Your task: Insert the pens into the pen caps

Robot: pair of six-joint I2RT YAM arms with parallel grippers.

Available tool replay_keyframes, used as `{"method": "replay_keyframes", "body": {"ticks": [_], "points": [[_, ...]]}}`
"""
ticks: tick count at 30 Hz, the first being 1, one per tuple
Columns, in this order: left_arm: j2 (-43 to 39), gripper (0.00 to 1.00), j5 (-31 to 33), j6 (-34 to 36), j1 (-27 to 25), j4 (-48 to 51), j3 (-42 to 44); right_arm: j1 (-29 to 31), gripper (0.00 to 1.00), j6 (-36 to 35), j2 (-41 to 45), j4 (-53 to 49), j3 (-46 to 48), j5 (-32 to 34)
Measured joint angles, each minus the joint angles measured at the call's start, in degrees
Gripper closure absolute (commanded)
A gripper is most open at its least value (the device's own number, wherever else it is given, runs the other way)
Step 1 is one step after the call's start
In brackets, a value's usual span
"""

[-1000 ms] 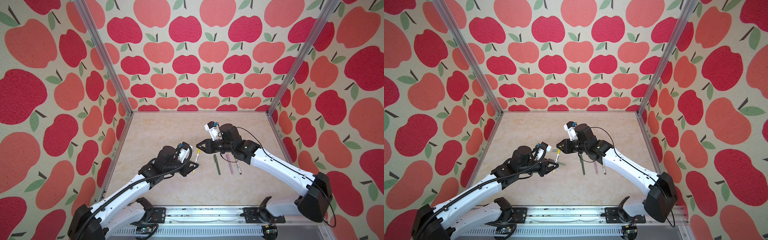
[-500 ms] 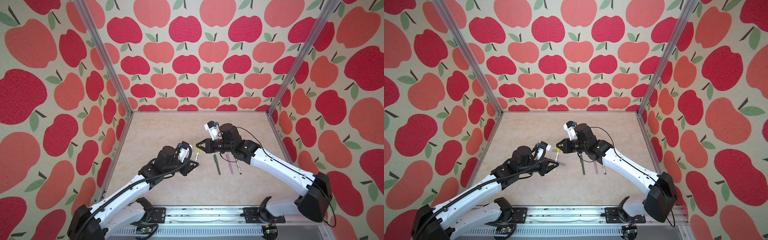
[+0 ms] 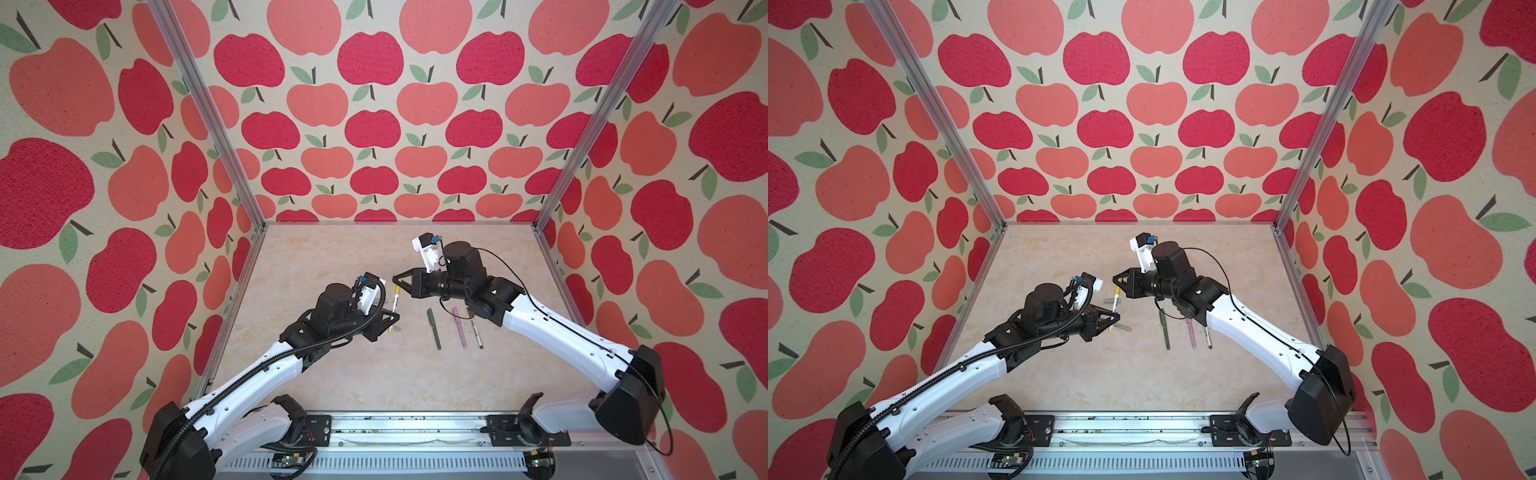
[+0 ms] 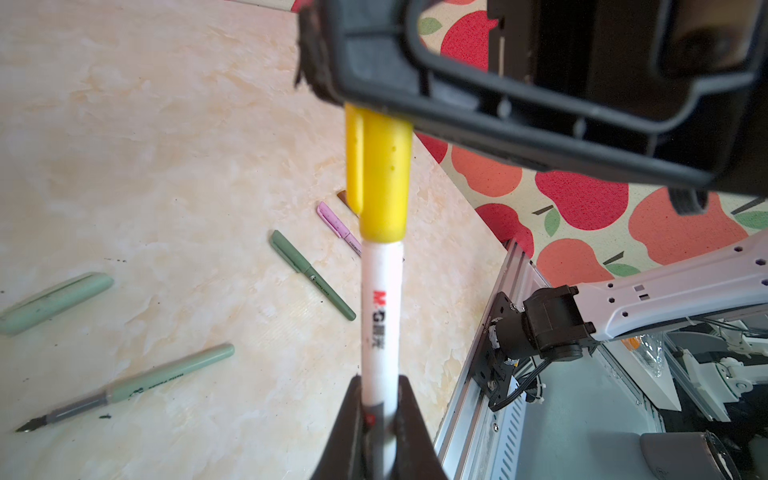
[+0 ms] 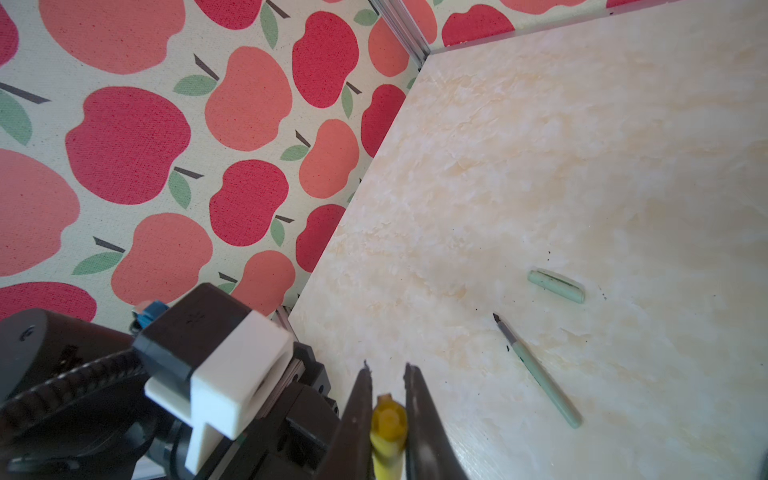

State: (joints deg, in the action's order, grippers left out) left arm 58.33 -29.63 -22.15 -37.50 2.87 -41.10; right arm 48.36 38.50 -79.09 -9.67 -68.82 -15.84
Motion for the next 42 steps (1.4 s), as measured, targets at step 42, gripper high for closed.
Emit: {"method": "replay_keyframes", "body": {"ticks": [42], "points": [[6.3,1.0,-6.9,3.7,6.7,5.4,-8.7,2.0,0.97,4.9,0.0,17.8,6.6,10.2]]}}
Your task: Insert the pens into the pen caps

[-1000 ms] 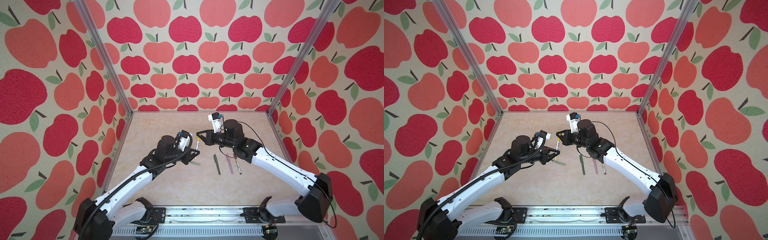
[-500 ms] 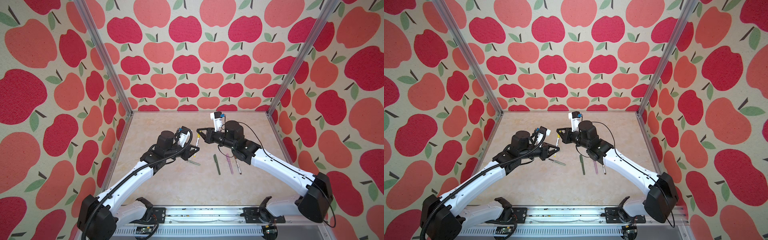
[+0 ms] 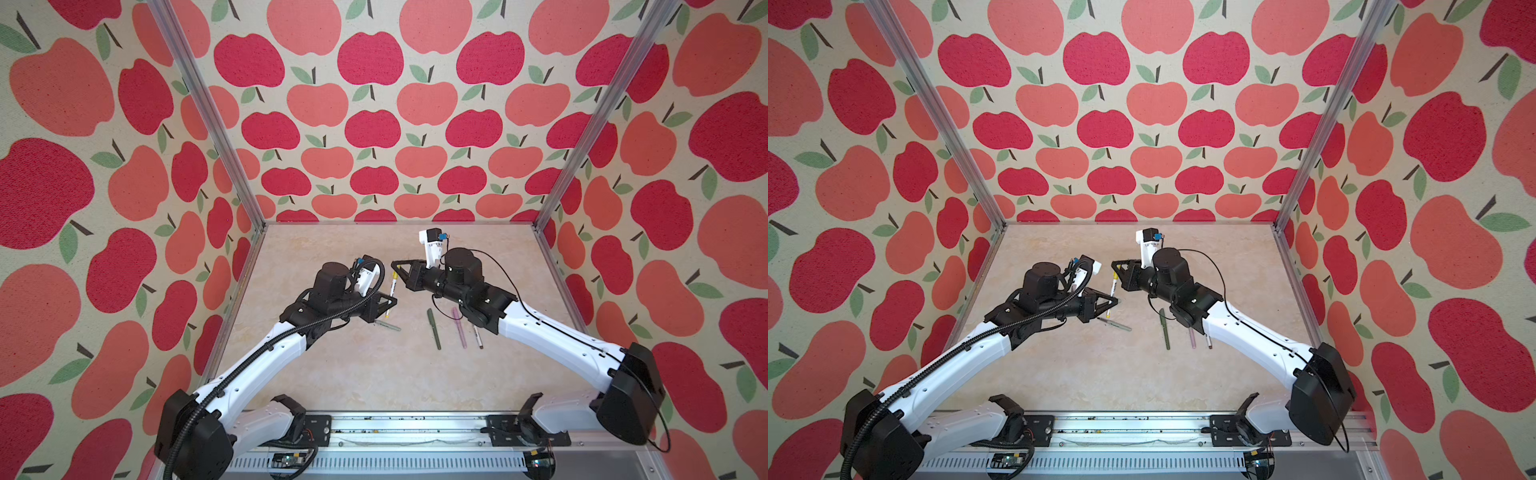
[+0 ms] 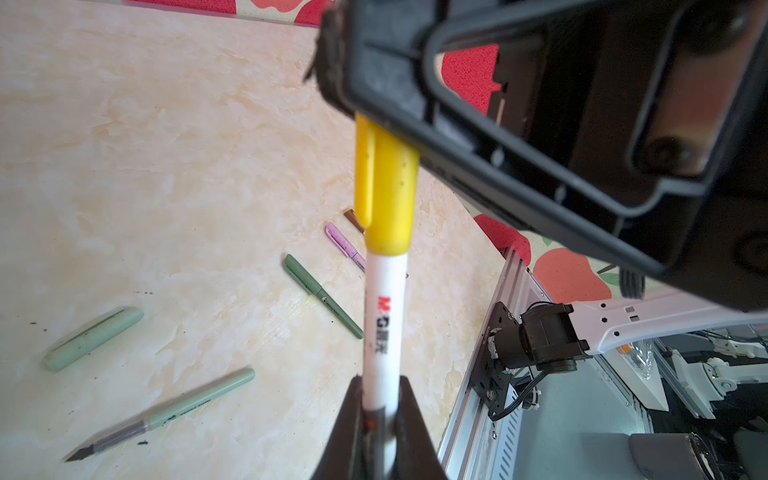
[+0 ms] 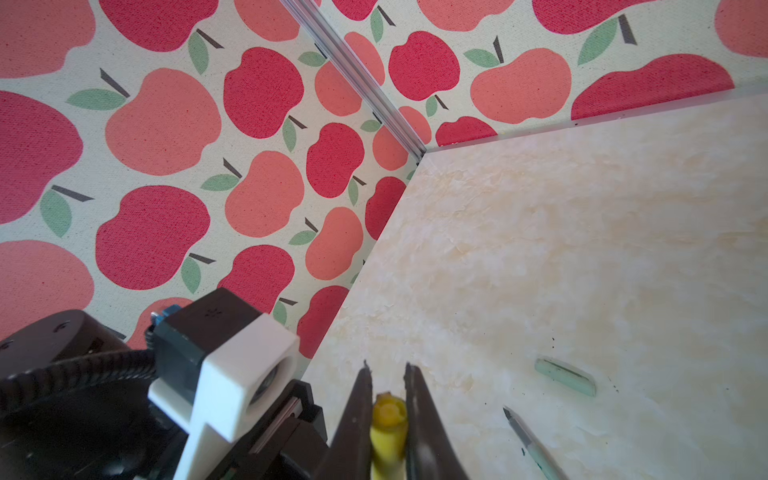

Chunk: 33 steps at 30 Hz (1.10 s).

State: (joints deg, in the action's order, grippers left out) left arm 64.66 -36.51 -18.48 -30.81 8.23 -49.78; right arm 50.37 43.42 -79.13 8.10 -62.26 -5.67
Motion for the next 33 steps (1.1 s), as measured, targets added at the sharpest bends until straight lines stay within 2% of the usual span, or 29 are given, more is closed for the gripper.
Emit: {"method": "replay_keyframes", "body": {"ticks": [10,16,27,33], "points": [[-0.4,1.0,-0.7,0.0,0.6,0.2,0.2,0.2,0.93,0.6,-0.4,0.0,-0.9,0.1],[-5.6,1.0,-0.8,-1.1,0.5,-5.4,6.3,0.2,0.9,-0.9,-0.9,-6.7,-5.5,-4.6],[-11.4,1.0,5.7,-6.2,-3.1,-11.9,16.2,-0.5,0.64,-2.4,-1.8,-17.5,-9.0,-13.5],[-11.8,1.0,9.3,-11.5,-5.3,-14.1,18.5,-0.7,0.58,-3.0,2.2,-19.6,-8.6,-13.9]]}}
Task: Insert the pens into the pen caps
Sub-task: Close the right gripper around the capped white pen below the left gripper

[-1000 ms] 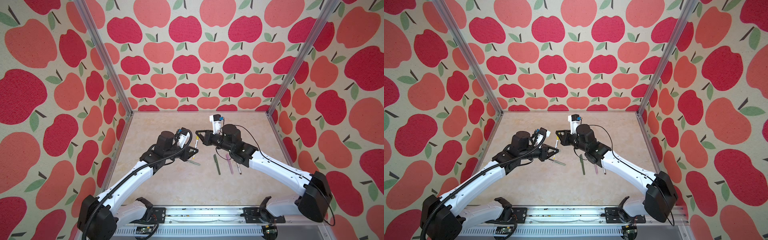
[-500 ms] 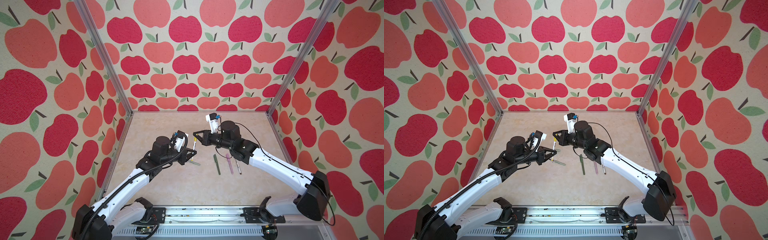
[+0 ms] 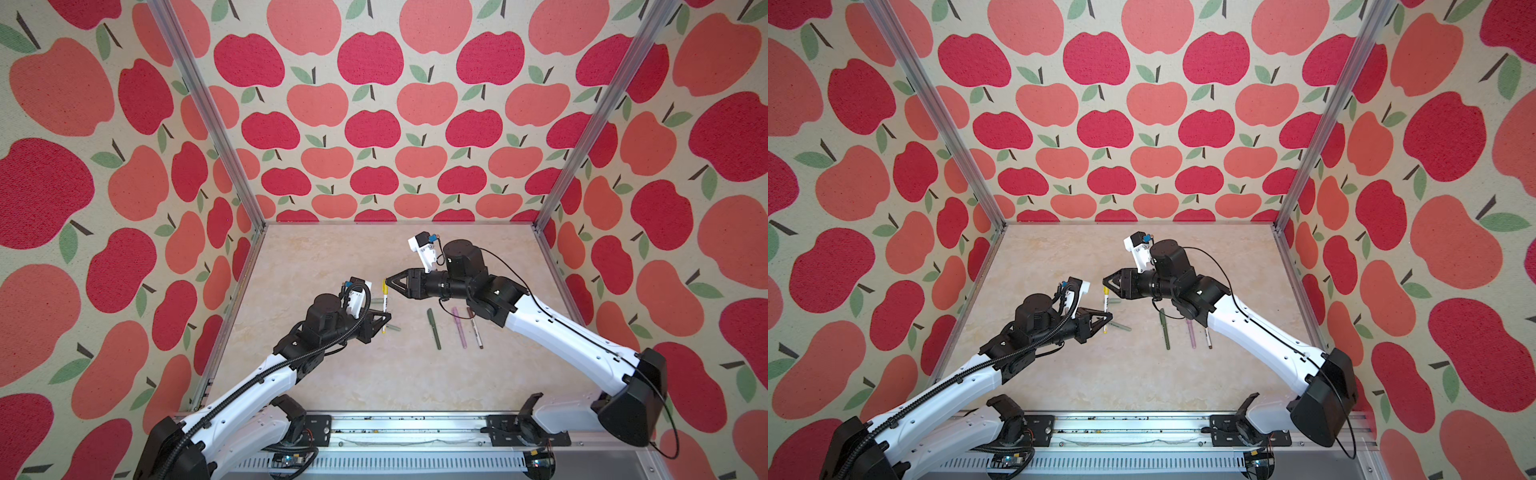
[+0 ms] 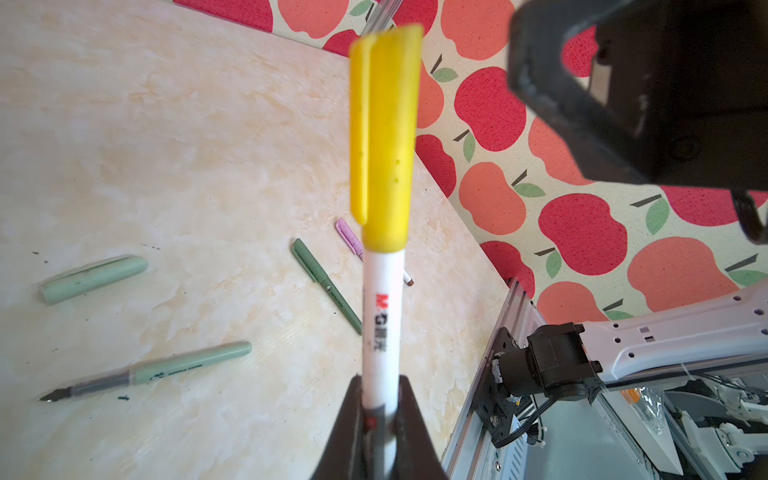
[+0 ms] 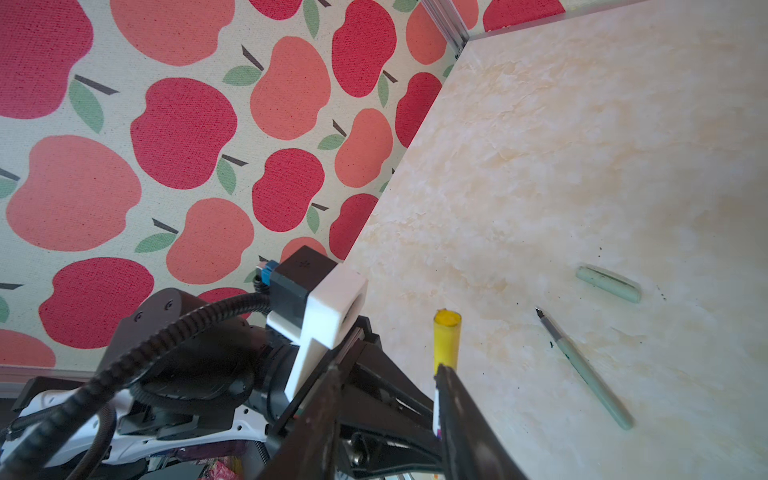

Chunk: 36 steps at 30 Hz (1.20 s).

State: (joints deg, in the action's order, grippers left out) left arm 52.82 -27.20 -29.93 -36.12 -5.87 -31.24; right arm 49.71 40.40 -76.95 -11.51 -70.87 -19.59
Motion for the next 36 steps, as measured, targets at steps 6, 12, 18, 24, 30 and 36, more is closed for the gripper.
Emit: {"method": "replay_keyframes", "body": {"ticks": [6,12,18,24,30,36], "points": [[0.7,1.0,2.4,-3.8,-2.5,-3.1,0.0,0.2,0.59,0.0,4.7,-0.1,5.6,1.1],[3.3,1.0,3.5,-5.2,-3.5,-4.6,-1.0,1.4,0.62,0.0,5.2,-0.2,10.3,2.4],[5.2,1.0,3.5,-5.4,-4.6,-5.7,-1.4,1.9,0.65,0.2,5.0,0.8,11.2,3.1],[6.4,1.0,3.9,-5.7,-5.2,-6.9,-1.4,2.1,0.68,0.3,3.2,3.2,11.8,3.2],[6.6,1.0,4.3,-6.3,-5.2,-7.7,-1.4,2.1,0.71,0.6,1.7,4.4,12.4,3.6],[6.6,1.0,4.3,-6.5,-5.2,-8.2,-1.4,2.1,0.76,0.6,0.6,4.6,12.5,3.8]]}}
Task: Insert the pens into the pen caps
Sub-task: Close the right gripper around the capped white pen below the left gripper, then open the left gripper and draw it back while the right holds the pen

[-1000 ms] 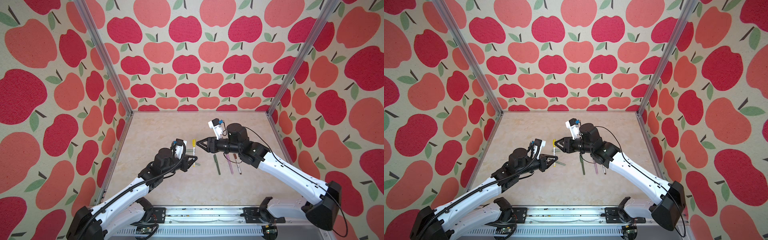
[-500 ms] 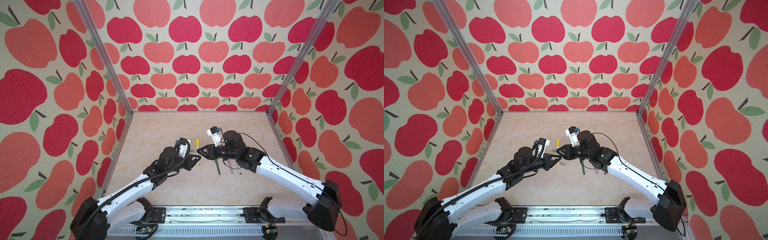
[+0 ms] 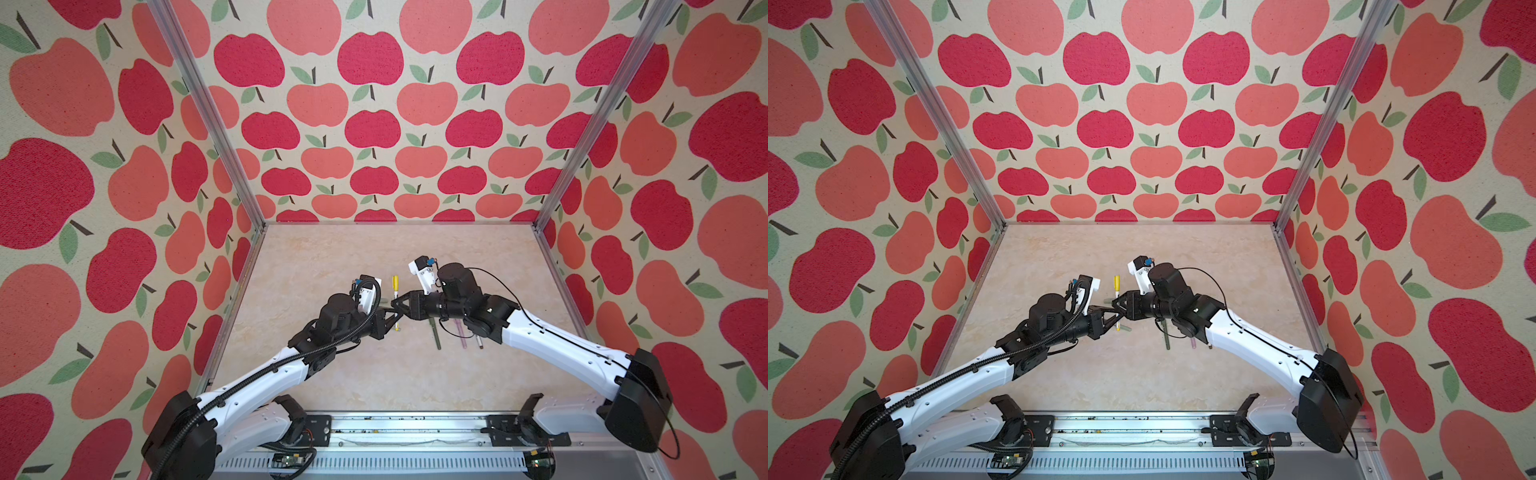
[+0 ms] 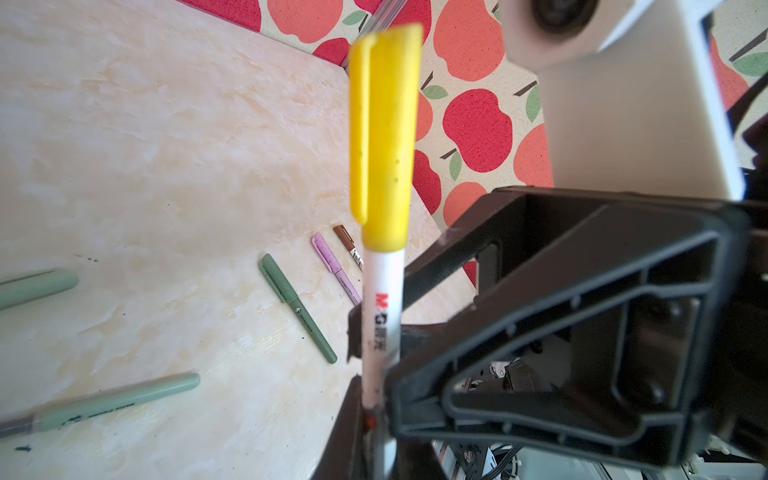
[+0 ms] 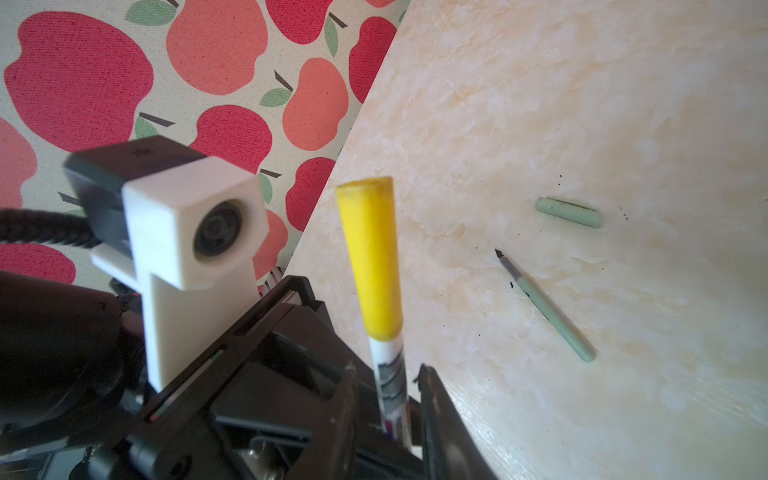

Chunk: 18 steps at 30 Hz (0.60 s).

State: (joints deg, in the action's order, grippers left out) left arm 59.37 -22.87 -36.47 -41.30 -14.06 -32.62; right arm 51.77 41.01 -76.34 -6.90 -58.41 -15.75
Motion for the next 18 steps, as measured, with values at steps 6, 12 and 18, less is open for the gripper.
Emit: {"method": "replay_keyframes", "body": {"ticks": [6,12,18], "points": [[0.6,1.0,0.0,-0.2,0.0,-0.3,0.0,0.3,0.87,0.4,-0.7,0.3,0.0,0.9],[0.6,0.99,0.7,-1.4,0.0,-0.6,0.0,0.8,0.94,0.4,-0.7,0.7,0.0,2.8],[0.4,0.65,1.3,-2.1,0.0,-2.0,0.6,1.1,0.96,0.4,-0.7,0.4,-0.4,5.5]]}}
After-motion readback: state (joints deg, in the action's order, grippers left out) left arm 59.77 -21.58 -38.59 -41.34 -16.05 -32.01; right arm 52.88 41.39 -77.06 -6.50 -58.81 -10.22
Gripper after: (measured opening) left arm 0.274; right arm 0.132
